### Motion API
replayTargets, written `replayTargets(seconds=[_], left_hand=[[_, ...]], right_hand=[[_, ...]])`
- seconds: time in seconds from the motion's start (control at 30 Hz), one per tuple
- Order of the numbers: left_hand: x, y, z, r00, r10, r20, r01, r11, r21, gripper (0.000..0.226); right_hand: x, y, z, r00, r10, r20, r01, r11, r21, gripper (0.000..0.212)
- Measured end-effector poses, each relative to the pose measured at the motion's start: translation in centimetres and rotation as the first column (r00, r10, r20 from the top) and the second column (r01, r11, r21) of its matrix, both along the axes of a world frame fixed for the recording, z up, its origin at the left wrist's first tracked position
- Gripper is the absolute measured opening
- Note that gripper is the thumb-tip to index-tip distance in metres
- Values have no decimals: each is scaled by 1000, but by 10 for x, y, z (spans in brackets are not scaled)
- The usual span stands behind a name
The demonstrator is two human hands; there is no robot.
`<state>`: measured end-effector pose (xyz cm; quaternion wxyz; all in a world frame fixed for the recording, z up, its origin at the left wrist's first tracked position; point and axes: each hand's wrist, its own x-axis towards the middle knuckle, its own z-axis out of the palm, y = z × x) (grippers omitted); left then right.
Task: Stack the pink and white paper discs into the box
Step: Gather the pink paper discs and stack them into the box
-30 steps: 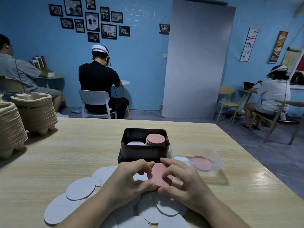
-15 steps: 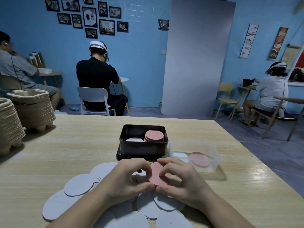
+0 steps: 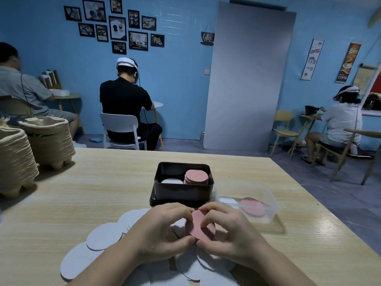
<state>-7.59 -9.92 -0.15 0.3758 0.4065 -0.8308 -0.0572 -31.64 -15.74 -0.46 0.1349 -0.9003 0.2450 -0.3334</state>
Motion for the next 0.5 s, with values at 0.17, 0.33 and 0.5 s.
replayTargets(seconds=[0.17,0.33,0.5], left_hand=[[8,-7,13,995,-27,-94,23,999,-34,26],[29,-22,34,993,106,-57,-113,986,-120,28],[58,-40,27,963,269,27,-262,953,-150,28]], right_hand=[[6,-9,29,999,40,21,-40,999,-6,29],[16,-34,65,1000,-13,21,13,1000,-1,31],[29,-76,76,994,-113,5,113,993,21,34]])
